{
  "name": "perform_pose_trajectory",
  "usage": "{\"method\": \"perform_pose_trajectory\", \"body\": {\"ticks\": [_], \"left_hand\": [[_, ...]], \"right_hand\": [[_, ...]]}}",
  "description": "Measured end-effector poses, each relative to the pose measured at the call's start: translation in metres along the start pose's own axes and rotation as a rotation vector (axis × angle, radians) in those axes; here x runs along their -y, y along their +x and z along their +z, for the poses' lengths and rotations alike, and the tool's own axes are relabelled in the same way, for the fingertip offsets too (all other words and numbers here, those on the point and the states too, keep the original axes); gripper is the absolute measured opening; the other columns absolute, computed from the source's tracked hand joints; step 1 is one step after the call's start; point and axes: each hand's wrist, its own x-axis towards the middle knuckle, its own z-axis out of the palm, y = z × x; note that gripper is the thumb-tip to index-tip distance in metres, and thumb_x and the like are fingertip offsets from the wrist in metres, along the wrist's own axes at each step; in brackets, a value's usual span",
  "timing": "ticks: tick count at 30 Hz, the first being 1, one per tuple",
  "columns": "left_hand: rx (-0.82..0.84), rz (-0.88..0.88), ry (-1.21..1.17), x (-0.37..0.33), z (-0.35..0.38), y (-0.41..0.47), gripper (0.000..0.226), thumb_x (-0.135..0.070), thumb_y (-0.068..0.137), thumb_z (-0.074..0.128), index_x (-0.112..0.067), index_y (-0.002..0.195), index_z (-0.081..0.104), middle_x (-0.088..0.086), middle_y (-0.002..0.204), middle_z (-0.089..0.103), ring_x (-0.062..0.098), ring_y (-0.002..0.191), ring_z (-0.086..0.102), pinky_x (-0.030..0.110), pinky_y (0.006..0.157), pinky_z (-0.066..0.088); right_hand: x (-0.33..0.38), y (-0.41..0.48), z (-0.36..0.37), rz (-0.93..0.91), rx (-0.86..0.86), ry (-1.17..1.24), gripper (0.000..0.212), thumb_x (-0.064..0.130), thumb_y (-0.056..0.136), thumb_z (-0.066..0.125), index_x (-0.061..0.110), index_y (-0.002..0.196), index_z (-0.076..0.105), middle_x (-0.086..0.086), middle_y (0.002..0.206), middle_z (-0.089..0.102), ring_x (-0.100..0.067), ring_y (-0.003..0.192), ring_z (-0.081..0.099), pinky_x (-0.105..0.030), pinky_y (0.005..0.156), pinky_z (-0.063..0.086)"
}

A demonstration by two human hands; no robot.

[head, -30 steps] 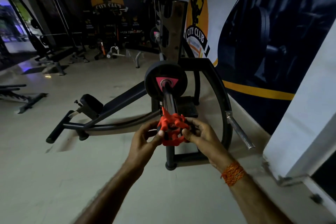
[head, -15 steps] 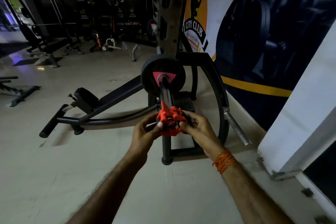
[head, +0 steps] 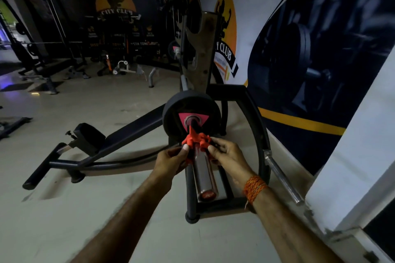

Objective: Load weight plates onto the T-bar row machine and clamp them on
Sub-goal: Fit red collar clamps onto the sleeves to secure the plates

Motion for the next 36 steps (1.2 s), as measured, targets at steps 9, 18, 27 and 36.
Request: {"method": "perform_pose_trajectory", "body": {"ticks": [9, 18, 27, 36], "left_hand": [[0.091, -0.168, -0.096, -0.018, -0.010, 0.085, 0.051, -0.048, 0.079, 0.073, -0.002, 0.100, 0.066, 0.004, 0.074, 0.071, 0.019, 0.077, 0.071, 0.046, 0.097, 0.056], [0.187, -0.163, -0.149, -0.020, -0.018, 0.120, 0.057, -0.042, 0.087, 0.067, 0.005, 0.118, 0.059, 0.000, 0.066, 0.072, 0.016, 0.070, 0.073, 0.048, 0.098, 0.055], [0.126, -0.227, -0.258, -0.020, -0.018, 0.124, 0.046, -0.035, 0.084, 0.074, 0.002, 0.108, 0.061, 0.018, 0.094, 0.075, 0.029, 0.087, 0.076, 0.038, 0.076, 0.061], [0.133, -0.212, -0.270, -0.029, -0.015, 0.122, 0.030, -0.027, 0.087, 0.072, -0.006, 0.103, 0.059, 0.014, 0.088, 0.074, 0.021, 0.069, 0.077, 0.035, 0.063, 0.061]], "right_hand": [[-0.017, 0.098, 0.010, 0.107, -0.119, -0.084, 0.055, 0.045, 0.086, 0.070, 0.013, 0.131, 0.065, -0.006, 0.127, 0.070, -0.019, 0.119, 0.066, -0.046, 0.107, 0.051], [0.052, 0.105, 0.008, 0.212, 0.012, -0.137, 0.042, 0.037, 0.098, 0.065, 0.001, 0.119, 0.067, -0.004, 0.106, 0.074, -0.013, 0.093, 0.069, -0.012, 0.064, 0.052], [0.094, 0.122, 0.048, 0.342, 0.047, -0.364, 0.102, 0.077, 0.076, 0.067, 0.007, 0.147, 0.044, -0.012, 0.146, 0.052, -0.031, 0.131, 0.051, -0.037, 0.089, 0.044], [0.085, 0.134, 0.030, 0.404, -0.035, -0.167, 0.069, 0.061, 0.075, 0.078, 0.016, 0.117, 0.048, -0.005, 0.110, 0.063, -0.022, 0.096, 0.061, -0.032, 0.067, 0.048]]}}
